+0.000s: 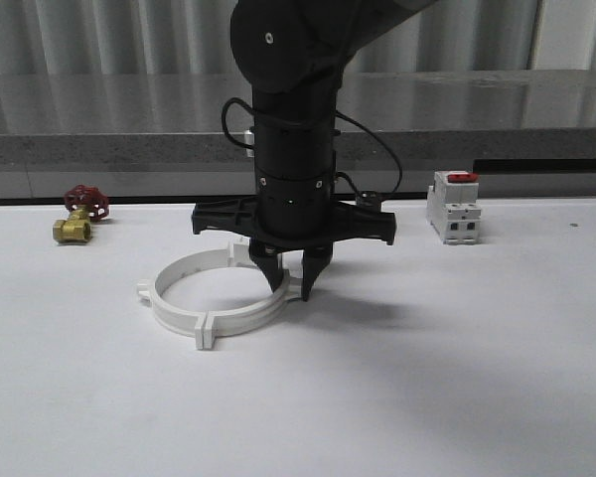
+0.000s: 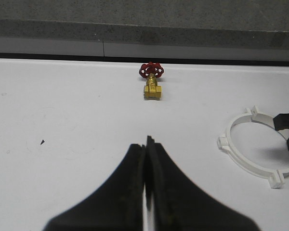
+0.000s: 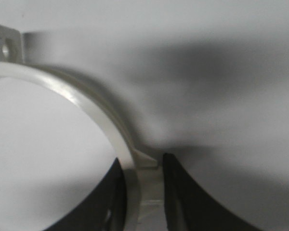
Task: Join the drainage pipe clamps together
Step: 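Carry it to the placed half and join their ends into a ring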
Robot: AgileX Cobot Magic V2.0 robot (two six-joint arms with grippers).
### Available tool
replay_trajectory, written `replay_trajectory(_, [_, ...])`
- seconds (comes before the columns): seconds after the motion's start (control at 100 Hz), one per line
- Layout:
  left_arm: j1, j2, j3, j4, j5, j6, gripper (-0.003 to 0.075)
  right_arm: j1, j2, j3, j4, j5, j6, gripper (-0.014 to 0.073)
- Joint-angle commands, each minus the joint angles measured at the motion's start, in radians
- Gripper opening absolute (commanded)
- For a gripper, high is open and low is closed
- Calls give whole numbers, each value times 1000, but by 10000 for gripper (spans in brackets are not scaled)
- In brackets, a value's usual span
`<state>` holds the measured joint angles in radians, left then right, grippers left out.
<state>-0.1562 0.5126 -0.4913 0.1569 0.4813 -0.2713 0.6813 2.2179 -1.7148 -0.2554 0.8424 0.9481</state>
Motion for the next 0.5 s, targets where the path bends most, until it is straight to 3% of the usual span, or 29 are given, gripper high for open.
replay_trajectory(0.0, [0, 1, -25, 6, -82, -7, -20, 1, -61, -32, -12, -24, -4, 89])
replay_trajectory(0.33, [0, 1, -25, 6, -82, -7, -20, 1, -61, -32, 4, -24, -4, 97])
replay_trajectory(0.49, [0, 1, -25, 6, -82, -7, -20, 1, -61, -32, 4, -29, -4, 206])
